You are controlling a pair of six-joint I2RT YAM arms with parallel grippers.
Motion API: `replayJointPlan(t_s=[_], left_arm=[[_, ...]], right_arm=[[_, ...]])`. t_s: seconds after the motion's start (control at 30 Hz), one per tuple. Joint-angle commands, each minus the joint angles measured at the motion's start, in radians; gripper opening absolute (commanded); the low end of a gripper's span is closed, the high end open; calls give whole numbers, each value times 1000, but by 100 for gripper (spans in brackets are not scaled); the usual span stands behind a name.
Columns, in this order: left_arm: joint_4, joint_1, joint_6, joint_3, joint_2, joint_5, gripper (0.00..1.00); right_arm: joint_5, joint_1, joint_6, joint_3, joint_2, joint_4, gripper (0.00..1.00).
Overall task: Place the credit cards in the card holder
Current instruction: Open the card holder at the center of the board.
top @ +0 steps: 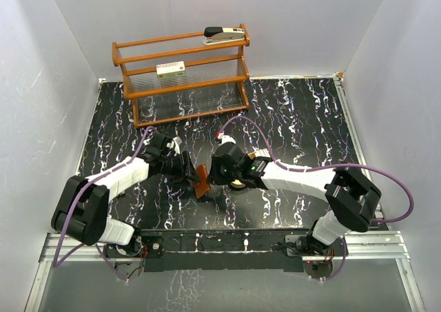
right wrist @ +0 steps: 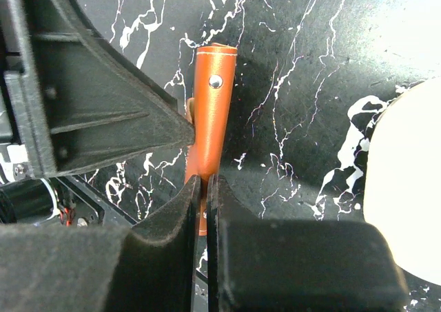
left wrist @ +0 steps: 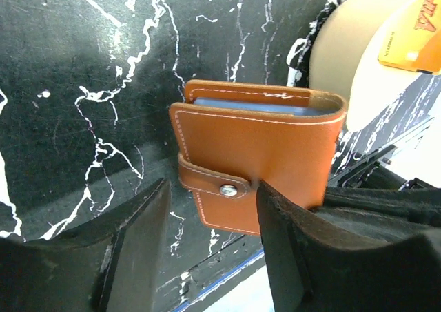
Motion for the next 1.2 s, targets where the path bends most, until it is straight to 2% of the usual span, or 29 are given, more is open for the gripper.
replayJointPlan(t_s=[0.0, 0.1, 0.3, 0.7, 0.77, 0.9, 1.1, 1.17], left_arm=[[-9, 0, 22, -12, 38, 12, 48], [-45, 0, 46, -5, 59, -19, 40], [-90, 0, 76, 9, 69, -57, 31], [-106, 0, 85, -8, 51, -52, 0], [-100, -1, 83, -10, 53, -43, 0], [-99, 0, 78, -9, 59, -34, 0], [-132, 0, 54, 3, 28, -64, 0], [-152, 0, 42, 13, 0, -76, 5]], right_arm=[[17, 9, 6, 10, -31, 48, 0], [29, 9, 5, 11, -31, 43, 0], [50, 9, 4, 11, -30, 28, 0], [56, 8, 10, -20, -41, 19, 0], [32, 9, 32, -18, -30, 21, 1], [-14, 8, 77, -32, 10, 67, 19], [-62, 9, 92, 13, 111, 81, 31], [-77, 9, 89, 25, 142, 80, 32]])
